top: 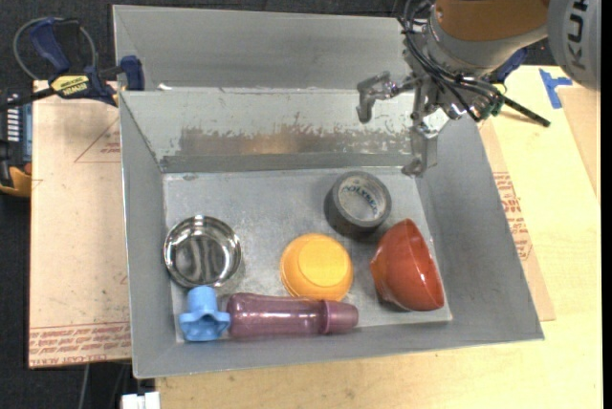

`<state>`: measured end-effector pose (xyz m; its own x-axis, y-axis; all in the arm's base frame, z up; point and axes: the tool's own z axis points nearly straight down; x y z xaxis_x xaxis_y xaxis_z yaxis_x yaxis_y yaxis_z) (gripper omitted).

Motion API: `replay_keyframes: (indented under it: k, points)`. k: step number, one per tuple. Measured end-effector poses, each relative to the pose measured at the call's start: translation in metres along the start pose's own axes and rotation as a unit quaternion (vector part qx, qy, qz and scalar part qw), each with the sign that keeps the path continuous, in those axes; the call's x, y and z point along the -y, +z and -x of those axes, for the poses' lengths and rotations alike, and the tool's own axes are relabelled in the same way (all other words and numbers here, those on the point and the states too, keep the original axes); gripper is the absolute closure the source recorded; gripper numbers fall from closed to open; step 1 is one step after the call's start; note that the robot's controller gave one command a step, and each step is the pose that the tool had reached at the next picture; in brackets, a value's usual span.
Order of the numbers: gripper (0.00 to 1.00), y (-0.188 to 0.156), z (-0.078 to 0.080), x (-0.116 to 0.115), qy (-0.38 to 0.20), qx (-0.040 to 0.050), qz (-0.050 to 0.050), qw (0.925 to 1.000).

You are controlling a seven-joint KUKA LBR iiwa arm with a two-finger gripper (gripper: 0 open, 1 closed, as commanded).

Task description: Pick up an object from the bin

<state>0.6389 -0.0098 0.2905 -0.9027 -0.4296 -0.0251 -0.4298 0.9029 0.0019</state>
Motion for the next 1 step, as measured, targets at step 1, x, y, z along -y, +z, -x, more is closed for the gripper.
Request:
replay_keyframes:
  k: [1]
  points:
    - [1.00,0.0410,-0.0116,0.0149,0.049,-0.0007,-0.002,0.9988]
